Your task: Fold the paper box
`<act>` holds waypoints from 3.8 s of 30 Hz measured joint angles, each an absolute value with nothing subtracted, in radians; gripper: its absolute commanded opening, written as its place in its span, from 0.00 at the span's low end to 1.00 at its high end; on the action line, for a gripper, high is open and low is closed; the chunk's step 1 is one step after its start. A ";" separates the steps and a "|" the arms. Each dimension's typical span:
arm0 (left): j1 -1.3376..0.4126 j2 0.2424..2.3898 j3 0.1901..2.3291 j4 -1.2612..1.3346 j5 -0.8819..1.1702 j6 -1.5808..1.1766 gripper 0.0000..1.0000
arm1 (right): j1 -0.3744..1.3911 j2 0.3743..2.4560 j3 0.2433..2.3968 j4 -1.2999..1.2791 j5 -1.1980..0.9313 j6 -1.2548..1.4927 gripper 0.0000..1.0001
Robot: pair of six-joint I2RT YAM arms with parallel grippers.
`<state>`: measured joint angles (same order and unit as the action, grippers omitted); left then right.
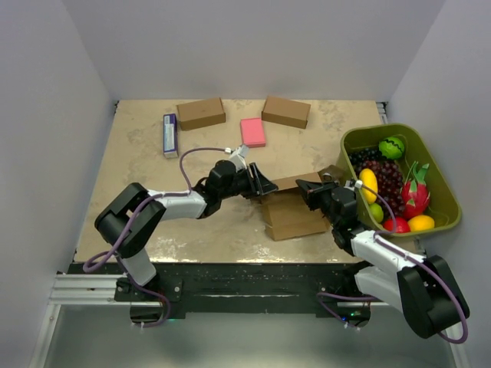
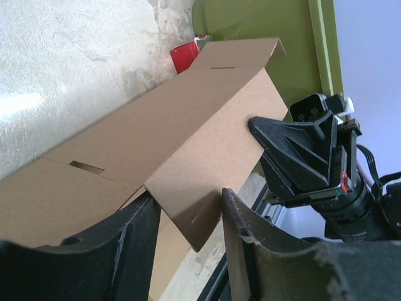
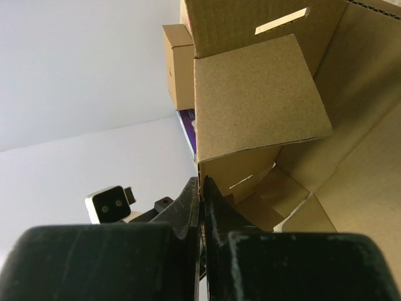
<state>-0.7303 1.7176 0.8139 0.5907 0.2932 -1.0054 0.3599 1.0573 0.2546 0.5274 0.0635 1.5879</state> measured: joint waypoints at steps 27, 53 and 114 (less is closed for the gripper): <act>-0.805 1.554 0.724 0.535 0.146 -0.812 0.64 | 0.366 1.012 0.240 0.495 0.083 1.598 0.00; -0.860 1.585 0.616 0.534 -0.083 -0.567 0.38 | 0.366 0.977 0.233 0.463 0.080 1.604 0.00; -0.863 1.749 0.741 0.416 -0.263 -0.583 0.24 | 0.367 0.975 0.233 0.456 0.076 1.598 0.00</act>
<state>-0.8627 1.7489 0.7414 0.4164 -0.2626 -0.5831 0.3668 0.9749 0.2329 0.4557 0.0765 1.5978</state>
